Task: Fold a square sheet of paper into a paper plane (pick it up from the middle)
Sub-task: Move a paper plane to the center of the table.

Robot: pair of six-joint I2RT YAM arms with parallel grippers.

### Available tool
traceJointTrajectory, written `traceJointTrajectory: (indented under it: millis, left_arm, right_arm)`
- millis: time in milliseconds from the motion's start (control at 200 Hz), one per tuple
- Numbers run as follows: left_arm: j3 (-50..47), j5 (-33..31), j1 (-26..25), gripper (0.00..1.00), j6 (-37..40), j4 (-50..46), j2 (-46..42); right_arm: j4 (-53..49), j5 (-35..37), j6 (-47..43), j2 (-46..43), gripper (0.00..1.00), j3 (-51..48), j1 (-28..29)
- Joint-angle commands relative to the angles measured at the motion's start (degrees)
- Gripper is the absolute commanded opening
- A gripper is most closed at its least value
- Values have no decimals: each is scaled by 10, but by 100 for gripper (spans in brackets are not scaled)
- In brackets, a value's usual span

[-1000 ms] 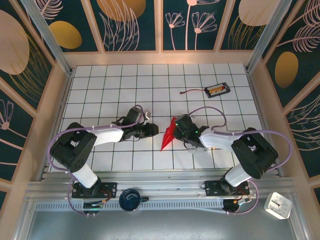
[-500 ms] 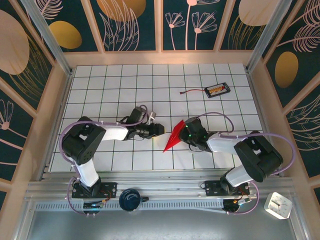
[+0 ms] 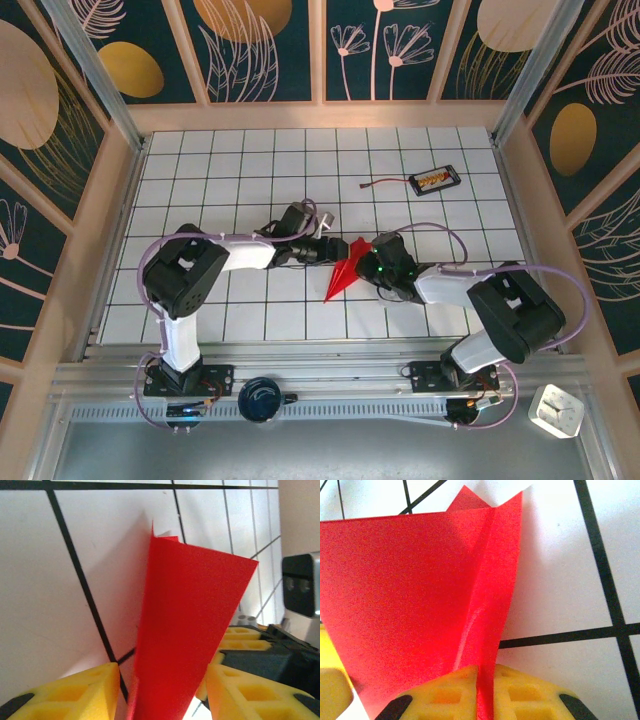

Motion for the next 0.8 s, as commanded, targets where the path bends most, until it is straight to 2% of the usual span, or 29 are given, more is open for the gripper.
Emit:
traceJointTrajectory:
  millis: [0,110,230,410,550,701,796]
  left_arm:
    - [15,-24,1,48,18,-24,5]
    - [3,-23,1,52,9,-4,-9]
    - [1,-24,6,51,5,-8,-1]
    - [-21,7,15,55,-28,46,-9]
    - [-29,9,16,58,-25,42,-5]
    - [-29,11,17,56,-24,42,5]
    - [-27,7,17,50,-22,37,11]
  right_arm:
    - [15,-7,-9,5,14,-8,-4]
    - [17,-8,-10,7,13,-10,-5]
    - [20,-10,-11,9,13,-12,-7]
    - [19,-10,-15,10,12,-13,-8]
    - [19,-10,-16,10,12,-13,-10]
    - [19,-10,-19,9,12,-14,-12]
    - [17,-10,-20,9,12,-13,-14]
